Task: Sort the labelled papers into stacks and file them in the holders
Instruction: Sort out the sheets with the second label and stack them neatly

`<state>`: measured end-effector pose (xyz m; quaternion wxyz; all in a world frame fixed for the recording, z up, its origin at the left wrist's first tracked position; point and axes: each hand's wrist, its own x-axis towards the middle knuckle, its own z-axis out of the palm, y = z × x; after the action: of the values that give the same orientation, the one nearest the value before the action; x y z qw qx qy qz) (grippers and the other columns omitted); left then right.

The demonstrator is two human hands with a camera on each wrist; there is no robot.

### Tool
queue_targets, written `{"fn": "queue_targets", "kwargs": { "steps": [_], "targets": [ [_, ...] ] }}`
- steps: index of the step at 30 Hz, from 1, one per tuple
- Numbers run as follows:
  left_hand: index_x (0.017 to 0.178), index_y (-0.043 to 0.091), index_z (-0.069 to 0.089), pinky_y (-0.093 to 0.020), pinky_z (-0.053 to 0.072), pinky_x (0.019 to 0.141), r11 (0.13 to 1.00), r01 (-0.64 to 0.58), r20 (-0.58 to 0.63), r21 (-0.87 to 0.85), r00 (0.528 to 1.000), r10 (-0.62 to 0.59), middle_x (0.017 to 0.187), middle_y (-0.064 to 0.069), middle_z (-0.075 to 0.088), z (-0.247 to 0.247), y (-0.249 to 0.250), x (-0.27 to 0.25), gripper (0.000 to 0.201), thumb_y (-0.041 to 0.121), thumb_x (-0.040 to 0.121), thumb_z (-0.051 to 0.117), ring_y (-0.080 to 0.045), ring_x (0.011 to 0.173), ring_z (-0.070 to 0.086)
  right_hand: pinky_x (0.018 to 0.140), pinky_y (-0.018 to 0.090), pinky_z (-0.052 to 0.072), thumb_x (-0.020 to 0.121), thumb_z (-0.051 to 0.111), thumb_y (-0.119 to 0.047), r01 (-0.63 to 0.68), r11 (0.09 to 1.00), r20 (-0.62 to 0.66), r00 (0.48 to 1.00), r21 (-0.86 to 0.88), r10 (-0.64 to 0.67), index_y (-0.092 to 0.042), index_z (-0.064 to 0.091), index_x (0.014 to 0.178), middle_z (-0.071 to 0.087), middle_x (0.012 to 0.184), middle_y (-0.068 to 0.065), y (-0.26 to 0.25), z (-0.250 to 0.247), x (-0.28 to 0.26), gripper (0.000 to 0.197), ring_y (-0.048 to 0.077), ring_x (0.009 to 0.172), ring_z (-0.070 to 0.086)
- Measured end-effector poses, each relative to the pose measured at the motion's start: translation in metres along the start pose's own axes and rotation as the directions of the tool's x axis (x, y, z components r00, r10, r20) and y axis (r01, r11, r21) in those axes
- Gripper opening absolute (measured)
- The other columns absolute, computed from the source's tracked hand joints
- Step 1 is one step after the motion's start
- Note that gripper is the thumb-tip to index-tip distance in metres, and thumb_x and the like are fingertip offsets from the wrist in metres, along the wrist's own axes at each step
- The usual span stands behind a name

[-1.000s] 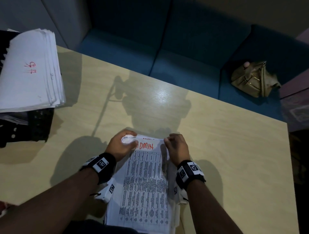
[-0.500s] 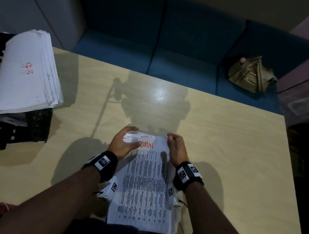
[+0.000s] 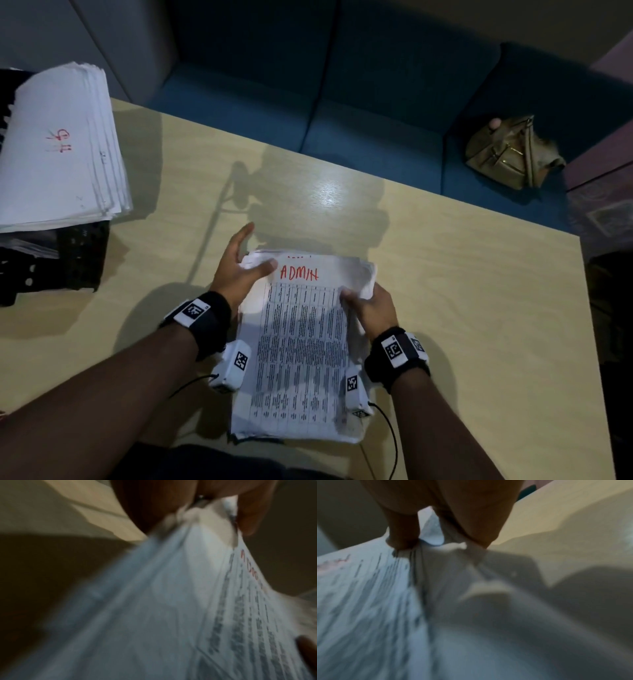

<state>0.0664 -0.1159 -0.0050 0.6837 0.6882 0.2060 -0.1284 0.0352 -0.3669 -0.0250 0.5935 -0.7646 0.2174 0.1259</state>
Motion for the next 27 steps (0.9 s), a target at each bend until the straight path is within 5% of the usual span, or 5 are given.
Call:
{"fn": "queue_targets", "kwargs": {
  "steps": [7,14,18,20,27],
  "targets": [
    [0.099,0.030,0.066,-0.035,0.053,0.091,0.990,-0.135,0.021,0.036,0.991,0.134,0.089,0.017,0.073,0.010,0.038,-0.027,0.024,0.011,0.085,0.070,-0.003,0.090,0.068,0.068,0.013,0.052,0.079,0.076,-0.034,0.319,0.946,-0.110,0.940,-0.061,-0.324,-0.022,0.060,0.110,0.068,0.094,-0.009,-0.073,0.004,-0.012,0.037,-0.006,0.083,0.064],
    [0.112,0.033,0.053,-0.012,0.048,0.086,0.760,-0.638,0.007,0.126,0.766,0.642,0.098,0.029,0.066,0.022,0.107,-0.084,0.035,0.008,0.090,0.062,0.024,0.092,0.055,0.067,0.029,0.047,0.087,0.061,-0.011,0.736,0.637,-0.267,0.582,-0.229,-0.768,-0.019,0.059,0.100,0.059,0.088,-0.005,-0.146,0.004,-0.057,0.016,0.017,0.082,0.056],
    [0.120,0.058,0.047,-0.007,0.044,0.090,0.783,-0.620,0.037,0.052,0.785,0.618,0.113,0.018,0.060,0.021,0.078,-0.081,0.057,0.018,0.083,0.065,0.020,0.104,0.051,0.069,0.034,0.049,0.084,0.059,-0.021,0.570,0.772,-0.252,0.732,-0.281,-0.633,-0.006,0.063,0.109,0.059,0.099,0.008,-0.114,0.020,-0.055,0.029,0.003,0.086,0.049],
    [0.138,0.031,0.039,-0.015,0.046,0.096,0.736,-0.671,0.119,0.088,0.740,0.661,0.136,0.011,0.048,0.011,0.070,-0.072,0.063,0.006,0.087,0.065,0.006,0.124,0.046,0.075,0.029,0.050,0.081,0.064,-0.029,0.514,0.794,-0.219,0.775,-0.325,-0.592,-0.008,0.061,0.115,0.060,0.104,0.005,-0.105,0.019,-0.054,0.040,-0.001,0.087,0.048],
    [0.130,0.016,0.041,-0.033,0.051,0.096,0.383,-0.896,0.224,0.225,0.430,0.875,0.133,-0.006,0.045,-0.007,0.088,-0.048,0.041,0.010,0.091,0.053,-0.020,0.126,0.049,0.077,0.014,0.050,0.065,0.082,-0.033,0.676,0.730,-0.313,0.675,-0.102,-0.668,-0.035,0.041,0.114,0.054,0.103,-0.023,-0.130,0.000,-0.049,0.064,-0.012,0.093,0.055]
  ]
}}
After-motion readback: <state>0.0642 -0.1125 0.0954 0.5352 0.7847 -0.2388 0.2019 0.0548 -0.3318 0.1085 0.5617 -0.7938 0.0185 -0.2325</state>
